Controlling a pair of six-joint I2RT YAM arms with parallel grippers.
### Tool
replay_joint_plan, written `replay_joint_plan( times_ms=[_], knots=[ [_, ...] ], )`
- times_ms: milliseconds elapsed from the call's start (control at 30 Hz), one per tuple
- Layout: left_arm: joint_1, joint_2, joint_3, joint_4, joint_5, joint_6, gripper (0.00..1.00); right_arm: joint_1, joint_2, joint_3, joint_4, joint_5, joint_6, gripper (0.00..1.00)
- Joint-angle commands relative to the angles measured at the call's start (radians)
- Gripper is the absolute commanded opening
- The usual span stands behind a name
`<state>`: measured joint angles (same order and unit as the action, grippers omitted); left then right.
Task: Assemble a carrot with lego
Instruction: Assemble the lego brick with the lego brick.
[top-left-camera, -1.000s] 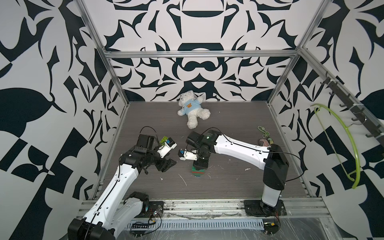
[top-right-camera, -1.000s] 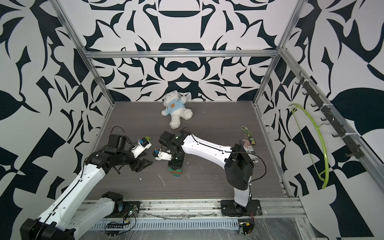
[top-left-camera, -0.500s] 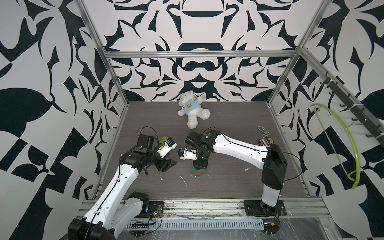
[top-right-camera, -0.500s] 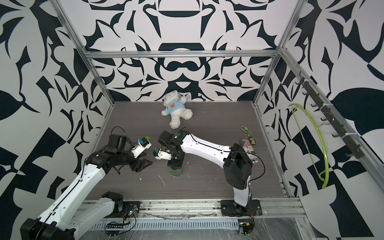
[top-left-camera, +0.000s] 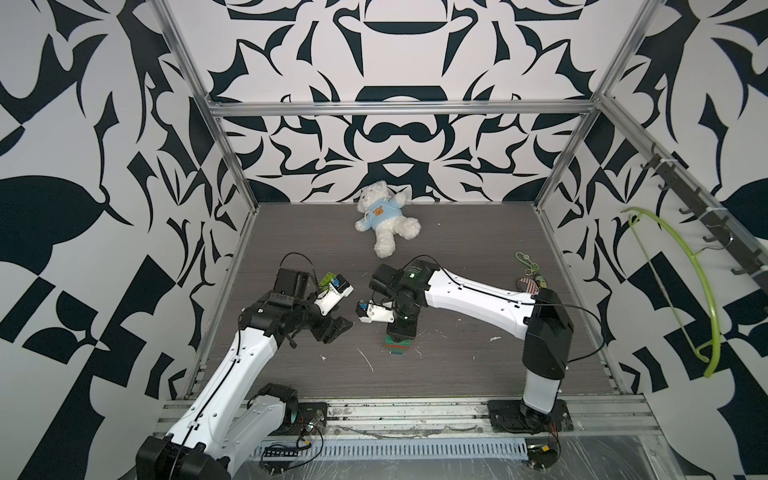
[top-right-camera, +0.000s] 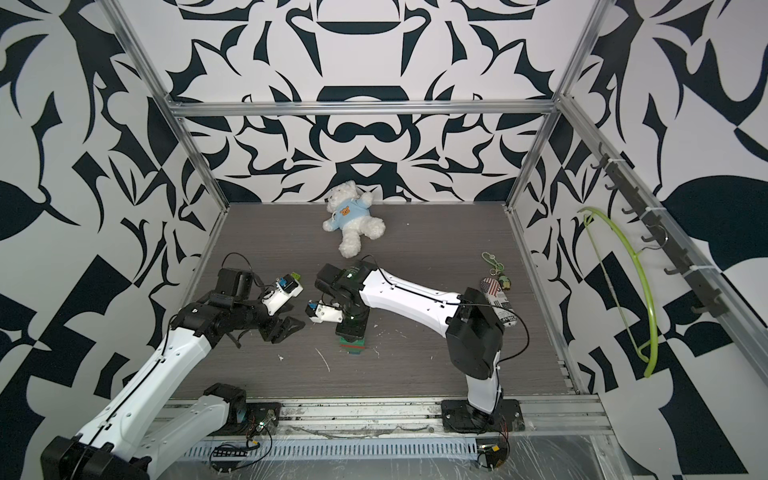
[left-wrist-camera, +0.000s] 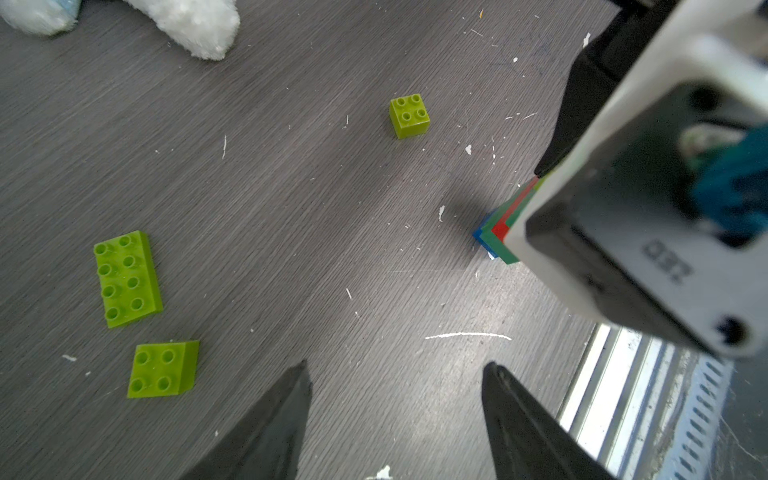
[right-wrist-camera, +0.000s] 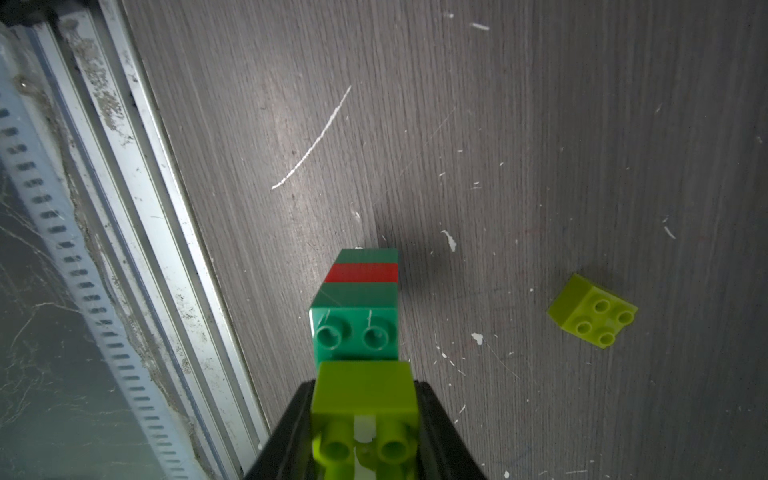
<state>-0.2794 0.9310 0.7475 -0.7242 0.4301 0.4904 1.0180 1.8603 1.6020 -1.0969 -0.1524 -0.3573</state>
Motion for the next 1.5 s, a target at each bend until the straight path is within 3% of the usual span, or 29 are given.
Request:
replay_joint_plan(
  times_ms=[0, 967, 1467],
  knots=[
    [0.005, 0.002, -0.01, -0.001, 0.005, -0.005, 0.72, 0.007, 0.005, 0.025, -0.04, 0.002, -0.009, 0.32],
    [0.005, 0.014, -0.01, 0.004, 0.013, -0.019, 0.72, 0.011, -0.017, 0.03, -0.042, 0.043, 0.085, 0.35],
    [0.005, 0.014, -0.01, 0.008, 0.016, -0.023, 0.72, 0.03, -0.004, 0.006, -0.032, 0.054, 0.072, 0.35]
  ],
)
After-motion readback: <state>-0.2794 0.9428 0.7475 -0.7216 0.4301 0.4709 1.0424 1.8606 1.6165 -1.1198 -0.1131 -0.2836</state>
